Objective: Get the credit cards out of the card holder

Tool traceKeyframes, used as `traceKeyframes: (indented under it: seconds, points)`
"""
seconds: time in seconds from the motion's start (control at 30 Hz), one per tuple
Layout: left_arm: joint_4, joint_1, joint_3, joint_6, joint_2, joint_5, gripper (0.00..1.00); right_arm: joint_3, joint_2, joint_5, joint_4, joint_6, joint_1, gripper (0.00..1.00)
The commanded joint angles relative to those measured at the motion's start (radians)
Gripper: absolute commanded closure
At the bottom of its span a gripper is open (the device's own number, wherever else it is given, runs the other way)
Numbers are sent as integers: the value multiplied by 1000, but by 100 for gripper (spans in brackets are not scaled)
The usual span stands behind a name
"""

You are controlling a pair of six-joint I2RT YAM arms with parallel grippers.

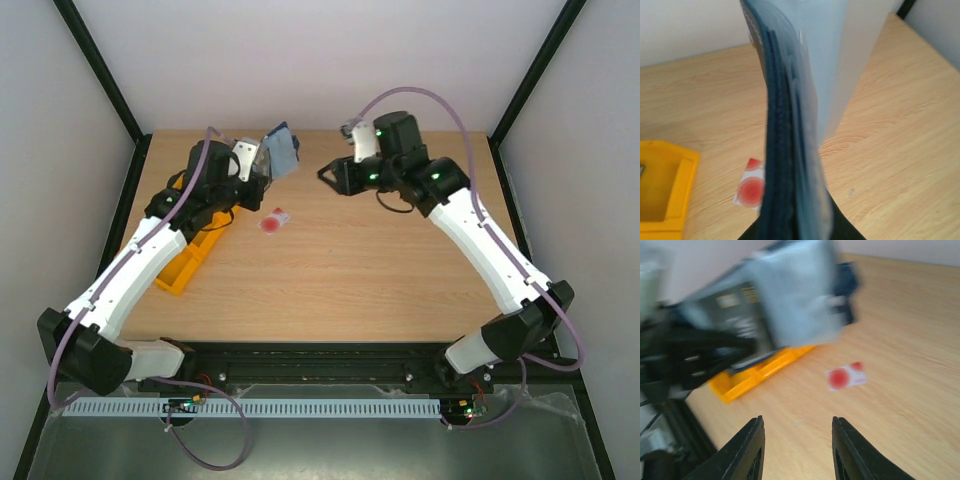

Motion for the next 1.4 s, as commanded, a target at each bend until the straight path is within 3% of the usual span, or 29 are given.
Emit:
traceKeyframes:
  seconds: [0.0, 0.1, 0.23, 0.4, 0.53, 0.8, 1.17, 1.37]
  points:
    - [1, -32, 2, -28, 20, -144, 98, -36, -38, -165, 210, 24, 156, 63]
    - [15, -32, 19, -47, 22, -4, 98, -182, -67, -322, 506, 166, 168, 68]
    - [41, -30, 33, -60, 7, 199, 98, -268, -79, -322, 722, 233, 168, 72]
    - [79, -13, 30, -88, -11, 453, 98, -275, -56, -302, 720, 240, 129, 82]
    - [143, -6, -3, -96, -45, 606, 98, -329, -74, -357, 804, 296, 56, 83]
    - [234, 9, -56, -101, -96, 695, 98, -309, -117, -401, 601, 129, 14, 83]
    - [362, 11, -108, -110, -137, 785, 98, -330, -107, -480, 551, 130, 10, 78]
    - [365, 11, -118, -73, -154, 794, 98, -320, -140, -470, 472, 28, 10, 74]
